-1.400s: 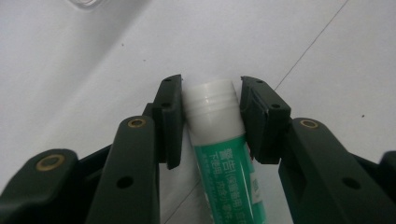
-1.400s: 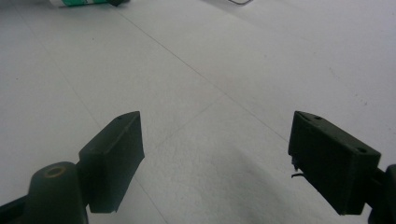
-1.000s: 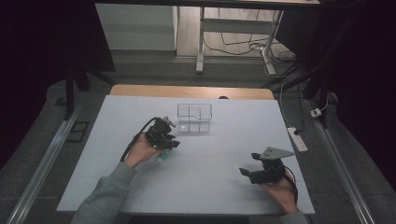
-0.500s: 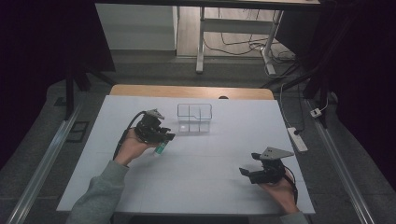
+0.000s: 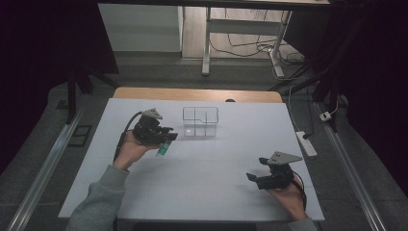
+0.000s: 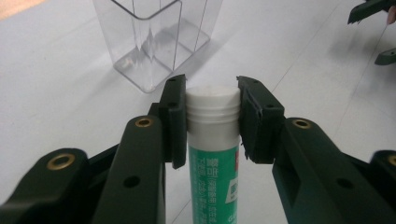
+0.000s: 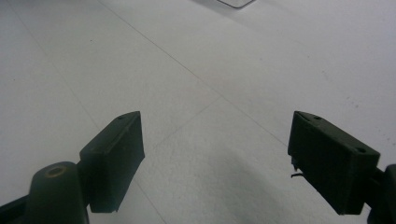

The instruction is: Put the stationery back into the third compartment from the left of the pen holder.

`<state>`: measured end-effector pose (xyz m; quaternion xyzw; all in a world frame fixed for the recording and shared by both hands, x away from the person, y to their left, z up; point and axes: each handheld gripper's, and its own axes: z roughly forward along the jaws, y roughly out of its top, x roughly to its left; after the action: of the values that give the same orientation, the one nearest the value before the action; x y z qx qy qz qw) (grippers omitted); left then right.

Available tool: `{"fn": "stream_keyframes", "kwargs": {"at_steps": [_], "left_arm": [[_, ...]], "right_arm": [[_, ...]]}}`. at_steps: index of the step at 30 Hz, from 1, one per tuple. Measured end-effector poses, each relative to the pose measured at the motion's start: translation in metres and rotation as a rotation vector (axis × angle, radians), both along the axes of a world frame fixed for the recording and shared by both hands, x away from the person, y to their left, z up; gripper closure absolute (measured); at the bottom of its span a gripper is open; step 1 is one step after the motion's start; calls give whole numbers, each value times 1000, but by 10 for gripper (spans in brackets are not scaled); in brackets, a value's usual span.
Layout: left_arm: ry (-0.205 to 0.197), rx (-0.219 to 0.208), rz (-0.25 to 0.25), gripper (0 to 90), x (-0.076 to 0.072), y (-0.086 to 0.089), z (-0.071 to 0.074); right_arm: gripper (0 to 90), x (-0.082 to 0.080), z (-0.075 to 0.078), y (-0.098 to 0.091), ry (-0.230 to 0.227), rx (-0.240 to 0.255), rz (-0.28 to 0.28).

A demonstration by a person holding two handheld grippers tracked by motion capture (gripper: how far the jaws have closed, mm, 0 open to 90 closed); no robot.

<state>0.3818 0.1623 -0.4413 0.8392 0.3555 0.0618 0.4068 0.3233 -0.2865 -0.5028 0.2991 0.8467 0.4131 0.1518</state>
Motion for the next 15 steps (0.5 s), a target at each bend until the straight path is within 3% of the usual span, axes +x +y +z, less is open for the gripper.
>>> {"fn": "stream_keyframes", "kwargs": {"at_steps": [15], "left_arm": [[-45, -51, 14, 641, -3, 8, 6]], "right_arm": [[179, 0, 0, 0, 0, -2, 0]]}}
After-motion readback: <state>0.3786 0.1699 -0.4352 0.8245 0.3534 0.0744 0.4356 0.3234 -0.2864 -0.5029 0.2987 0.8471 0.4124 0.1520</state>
